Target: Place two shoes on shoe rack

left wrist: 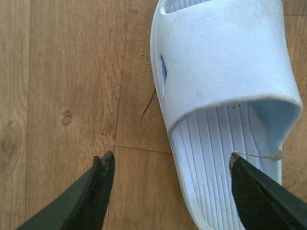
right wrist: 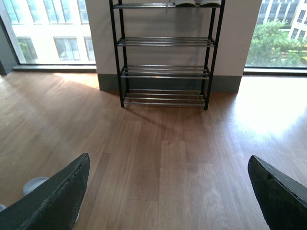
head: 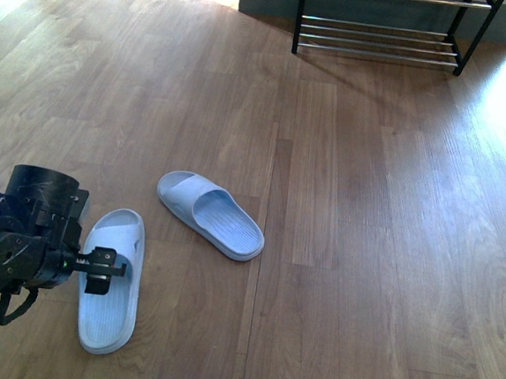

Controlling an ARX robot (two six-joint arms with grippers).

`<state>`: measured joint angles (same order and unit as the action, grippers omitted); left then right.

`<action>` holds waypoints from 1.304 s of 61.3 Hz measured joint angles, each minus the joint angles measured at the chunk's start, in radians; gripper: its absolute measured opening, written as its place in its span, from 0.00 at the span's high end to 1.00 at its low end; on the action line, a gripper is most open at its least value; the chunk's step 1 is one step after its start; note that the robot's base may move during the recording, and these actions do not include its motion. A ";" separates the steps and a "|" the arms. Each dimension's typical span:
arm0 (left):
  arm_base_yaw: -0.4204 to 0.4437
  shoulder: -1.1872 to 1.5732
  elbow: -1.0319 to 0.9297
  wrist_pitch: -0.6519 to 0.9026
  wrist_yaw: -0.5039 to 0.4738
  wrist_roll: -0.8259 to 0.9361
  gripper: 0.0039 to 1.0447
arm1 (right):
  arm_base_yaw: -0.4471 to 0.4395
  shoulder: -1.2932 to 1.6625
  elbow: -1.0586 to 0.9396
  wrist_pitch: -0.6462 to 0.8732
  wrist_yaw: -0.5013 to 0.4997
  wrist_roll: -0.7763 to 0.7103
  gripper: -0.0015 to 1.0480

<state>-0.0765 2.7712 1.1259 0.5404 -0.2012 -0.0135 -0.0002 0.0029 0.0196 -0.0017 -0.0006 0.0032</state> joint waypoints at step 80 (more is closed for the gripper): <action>0.094 -0.391 -0.309 0.237 -0.016 0.069 0.98 | 0.000 0.000 0.000 0.000 0.000 0.000 0.09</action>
<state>0.0174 2.3806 0.8169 0.7773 -0.2172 0.0551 -0.0002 0.0029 0.0196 -0.0017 -0.0002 0.0029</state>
